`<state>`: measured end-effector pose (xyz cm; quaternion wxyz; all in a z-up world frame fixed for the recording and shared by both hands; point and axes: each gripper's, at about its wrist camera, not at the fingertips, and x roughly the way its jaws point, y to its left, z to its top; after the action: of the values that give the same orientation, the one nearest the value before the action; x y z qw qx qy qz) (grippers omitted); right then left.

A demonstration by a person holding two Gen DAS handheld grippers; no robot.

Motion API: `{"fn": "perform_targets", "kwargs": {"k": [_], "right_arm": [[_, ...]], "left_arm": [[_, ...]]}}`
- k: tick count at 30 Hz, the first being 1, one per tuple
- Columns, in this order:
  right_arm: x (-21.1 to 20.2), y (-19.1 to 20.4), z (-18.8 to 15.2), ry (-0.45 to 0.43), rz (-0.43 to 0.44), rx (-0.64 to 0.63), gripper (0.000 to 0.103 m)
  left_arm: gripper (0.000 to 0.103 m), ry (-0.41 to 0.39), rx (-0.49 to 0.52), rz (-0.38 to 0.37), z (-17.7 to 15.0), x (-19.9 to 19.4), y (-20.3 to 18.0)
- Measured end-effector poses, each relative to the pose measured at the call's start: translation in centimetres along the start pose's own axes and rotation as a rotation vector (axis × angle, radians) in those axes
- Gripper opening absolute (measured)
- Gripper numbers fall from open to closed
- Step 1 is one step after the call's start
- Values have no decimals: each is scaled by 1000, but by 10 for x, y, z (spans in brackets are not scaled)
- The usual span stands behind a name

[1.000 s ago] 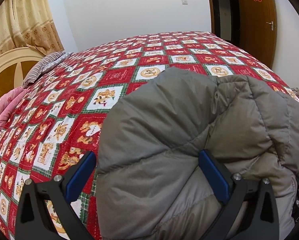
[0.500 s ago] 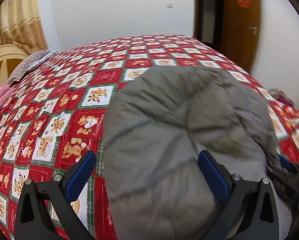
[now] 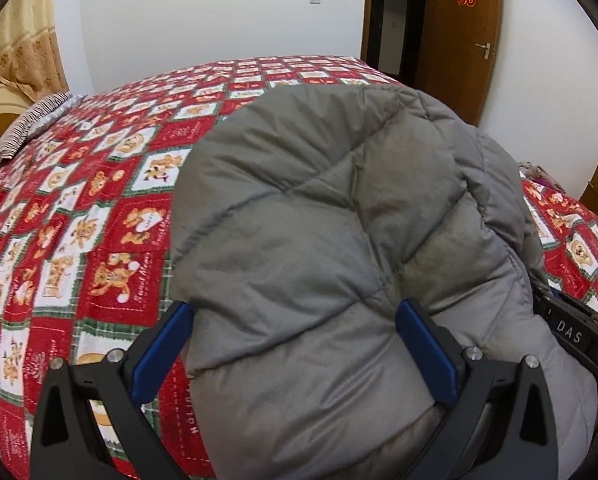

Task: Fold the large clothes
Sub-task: 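Lift the jacket end with both grippers and fold it over the bundle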

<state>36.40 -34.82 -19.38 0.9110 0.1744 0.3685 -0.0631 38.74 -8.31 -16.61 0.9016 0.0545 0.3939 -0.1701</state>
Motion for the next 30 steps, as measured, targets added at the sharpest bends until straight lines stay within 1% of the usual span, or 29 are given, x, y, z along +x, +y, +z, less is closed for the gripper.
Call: {"fn": "perform_targets", "kwargs": {"k": [4, 6, 8, 9, 11, 13, 15, 17, 18, 19, 20, 23, 26, 30], "right_arm": [[0, -4, 0, 3, 29, 16, 48], [0, -6, -1, 4, 54, 27, 48], [0, -6, 0, 3, 73, 21, 35], [-1, -4, -1, 1, 88, 9, 30], [-3, -2, -2, 0, 94, -4, 28], [-1, -4, -1, 8, 105, 7, 27], [-1, -5, -1, 15, 113, 12, 25], [-3, -4, -1, 8, 118, 6, 19], [-5, -3, -2, -2, 123, -1, 16], [-7, -3, -2, -11, 129, -7, 13], [-10, -3, -2, -20, 135, -12, 13], [-17, -3, -3, -40, 153, -8, 10], [-28, 0, -3, -55, 182, -3, 9], [-49, 11, -2, -86, 220, -24, 8]], "left_arm": [[103, -1, -3, -27, -3, -1, -1], [97, 0, 2, -54, -3, 0, -1], [84, -12, 39, -63, -4, -5, -8], [82, -24, 59, -52, -5, -8, -13], [76, -41, 90, -31, -7, -12, -20], [73, -46, 107, -19, -7, -14, -25], [65, -53, 119, -10, -8, -16, -27], [45, -71, 144, 11, -10, -21, -30], [40, -82, 155, 19, -11, -24, -31], [32, -93, 162, 23, -11, -28, -31], [26, -101, 165, 27, -12, -31, -31], [18, -111, 140, 21, -9, -41, -24], [15, -126, 111, 20, -6, -57, -16], [13, -172, 123, 59, -9, -85, -12]]}}
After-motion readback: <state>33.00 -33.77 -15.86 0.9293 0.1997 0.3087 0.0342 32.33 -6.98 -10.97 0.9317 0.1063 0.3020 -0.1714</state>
